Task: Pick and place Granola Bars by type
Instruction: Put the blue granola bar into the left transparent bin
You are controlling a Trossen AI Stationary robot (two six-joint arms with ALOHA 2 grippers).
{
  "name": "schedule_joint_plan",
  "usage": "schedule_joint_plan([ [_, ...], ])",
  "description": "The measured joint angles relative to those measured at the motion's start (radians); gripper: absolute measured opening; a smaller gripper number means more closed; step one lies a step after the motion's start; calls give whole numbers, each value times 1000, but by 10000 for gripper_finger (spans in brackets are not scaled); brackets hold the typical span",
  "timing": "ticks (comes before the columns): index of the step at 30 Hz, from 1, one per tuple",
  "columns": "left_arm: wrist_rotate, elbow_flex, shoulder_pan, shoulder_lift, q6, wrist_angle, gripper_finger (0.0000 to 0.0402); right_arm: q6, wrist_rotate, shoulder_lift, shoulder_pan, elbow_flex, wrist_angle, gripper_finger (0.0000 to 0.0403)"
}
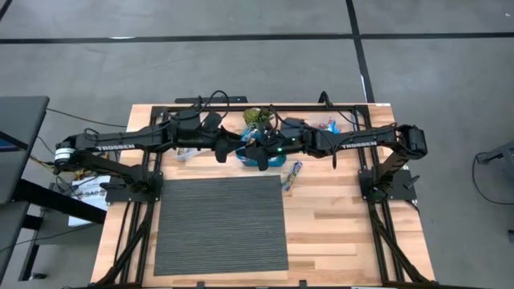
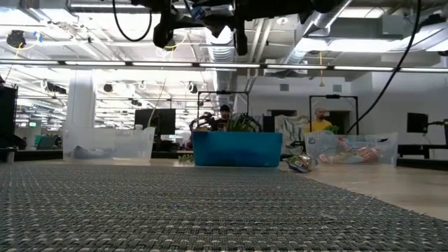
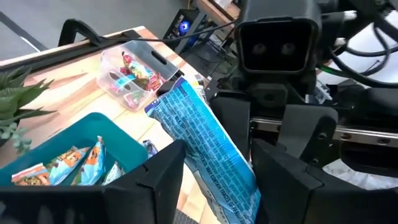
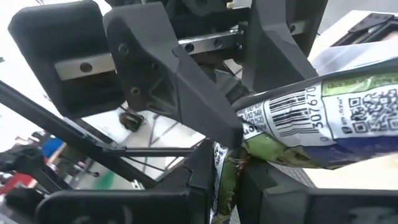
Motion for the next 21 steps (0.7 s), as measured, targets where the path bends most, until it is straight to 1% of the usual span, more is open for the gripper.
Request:
schedule_joint_plan([
  [6,-7,0,12,0,-5,-29,181,-41,15,0,19,29,-69,15],
  [10,2,0,26,0,-16,-44,181,-55,61,0,28,32,-79,22],
  [14,4,0,37,1,-19,-94,181,-55,66,0,29,32,-96,32],
  [19,5,0,40,0,-21,-108,181,-79,80,0,39,32,-106,13],
  [21,7,0,40,0,-31,-103,180,-80,79,0,40,32,-108,12],
])
